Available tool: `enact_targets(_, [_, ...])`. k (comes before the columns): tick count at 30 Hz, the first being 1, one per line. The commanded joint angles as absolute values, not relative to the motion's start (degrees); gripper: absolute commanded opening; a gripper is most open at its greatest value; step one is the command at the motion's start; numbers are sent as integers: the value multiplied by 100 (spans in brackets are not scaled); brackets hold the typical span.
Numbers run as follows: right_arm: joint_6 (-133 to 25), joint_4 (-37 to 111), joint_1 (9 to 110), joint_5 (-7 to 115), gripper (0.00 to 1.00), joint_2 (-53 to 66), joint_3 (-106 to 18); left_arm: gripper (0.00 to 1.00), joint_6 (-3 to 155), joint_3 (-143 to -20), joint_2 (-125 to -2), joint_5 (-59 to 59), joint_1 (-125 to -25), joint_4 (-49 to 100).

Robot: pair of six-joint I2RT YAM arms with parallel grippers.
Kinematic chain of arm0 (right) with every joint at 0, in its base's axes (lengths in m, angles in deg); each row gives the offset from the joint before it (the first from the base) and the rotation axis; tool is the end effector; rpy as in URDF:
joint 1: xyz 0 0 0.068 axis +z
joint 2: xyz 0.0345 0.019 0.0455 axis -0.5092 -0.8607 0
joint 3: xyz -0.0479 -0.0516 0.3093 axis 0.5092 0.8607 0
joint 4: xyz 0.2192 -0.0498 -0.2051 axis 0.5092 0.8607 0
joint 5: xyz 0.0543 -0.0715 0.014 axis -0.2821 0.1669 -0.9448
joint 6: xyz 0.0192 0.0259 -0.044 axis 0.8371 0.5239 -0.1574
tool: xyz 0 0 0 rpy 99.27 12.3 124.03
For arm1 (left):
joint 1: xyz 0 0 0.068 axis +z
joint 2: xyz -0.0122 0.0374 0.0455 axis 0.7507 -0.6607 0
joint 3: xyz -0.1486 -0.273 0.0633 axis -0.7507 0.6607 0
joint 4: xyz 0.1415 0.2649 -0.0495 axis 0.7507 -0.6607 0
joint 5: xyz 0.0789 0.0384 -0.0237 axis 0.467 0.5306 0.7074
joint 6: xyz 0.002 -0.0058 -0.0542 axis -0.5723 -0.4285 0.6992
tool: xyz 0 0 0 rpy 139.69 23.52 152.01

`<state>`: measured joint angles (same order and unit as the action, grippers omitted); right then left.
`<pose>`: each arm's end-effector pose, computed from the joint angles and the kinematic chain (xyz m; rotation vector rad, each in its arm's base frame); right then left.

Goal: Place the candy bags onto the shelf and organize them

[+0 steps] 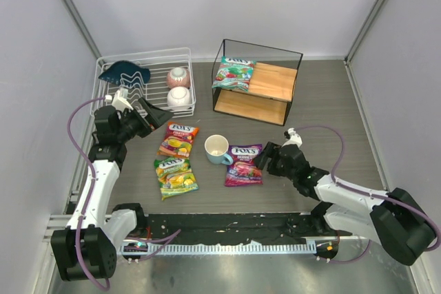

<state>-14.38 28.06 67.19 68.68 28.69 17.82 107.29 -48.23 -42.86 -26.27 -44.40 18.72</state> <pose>0.1603 0.1131 0.1513 0.2658 2.2638 0.6522 0.2347 -0.0034 0.3070 -0.3975 1.9667 -1.0253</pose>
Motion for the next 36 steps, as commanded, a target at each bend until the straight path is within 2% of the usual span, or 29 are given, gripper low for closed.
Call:
enact_targets(1, [-1412,2201,6691,6667,77,2501,1771,100,10703,-4860,-4288,-2743,-4408,1992])
enact_targets(7, [-1307,1481,6682,6307,77,1649,1753,100,10694,-4851,-4288,-2734,-4408,1983])
enact_targets(10, [-1298,1296,6682,6210,70,1288,1701,100,10685,-4869,-4288,-2734,-4408,1974])
enact_targets(17, [-1315,1075,6682,6218,36,1007,1718,100,10685,-4860,-4279,-2726,-4399,1983])
enact_targets(18, [-1324,1067,6682,6218,26,1006,1718,100,10685,-4860,-4279,-2726,-4408,1974])
enact_targets(21, [-1342,1058,6664,6209,9,1015,1727,100,10694,-4860,-4288,-2726,-4408,1974])
enact_targets(23, [-1377,1119,6656,6209,1,1103,1727,100,10694,-4860,-4279,-2734,-4408,1974])
enact_targets(29, [-1684,1952,6664,6209,1,2146,1482,100,10694,-4860,-4270,-2734,-4399,1974])
enact_targets(36, [-2273,4112,6656,6727,1,3773,621,100,10720,-4851,-4288,-2752,-4399,2009])
